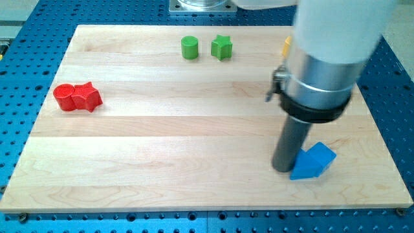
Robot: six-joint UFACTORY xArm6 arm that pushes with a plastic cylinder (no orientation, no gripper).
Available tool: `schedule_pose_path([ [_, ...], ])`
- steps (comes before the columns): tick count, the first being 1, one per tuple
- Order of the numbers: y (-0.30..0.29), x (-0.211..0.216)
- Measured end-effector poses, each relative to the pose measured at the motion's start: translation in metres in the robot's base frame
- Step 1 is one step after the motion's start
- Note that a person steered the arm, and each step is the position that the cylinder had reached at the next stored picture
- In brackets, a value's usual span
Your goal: Move your hand towards the top right
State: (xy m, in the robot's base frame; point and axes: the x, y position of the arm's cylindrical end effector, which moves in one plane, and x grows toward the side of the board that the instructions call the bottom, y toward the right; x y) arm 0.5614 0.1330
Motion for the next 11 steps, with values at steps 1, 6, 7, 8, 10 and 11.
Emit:
schedule_pose_path([
  [1,0.025,0.000],
  [6,0.107,-0.174],
  [7,0.110,-0.175],
  [8,0.117,-0.211],
  [10,0.128,-0.323],
  [11,0.109,-0.330],
])
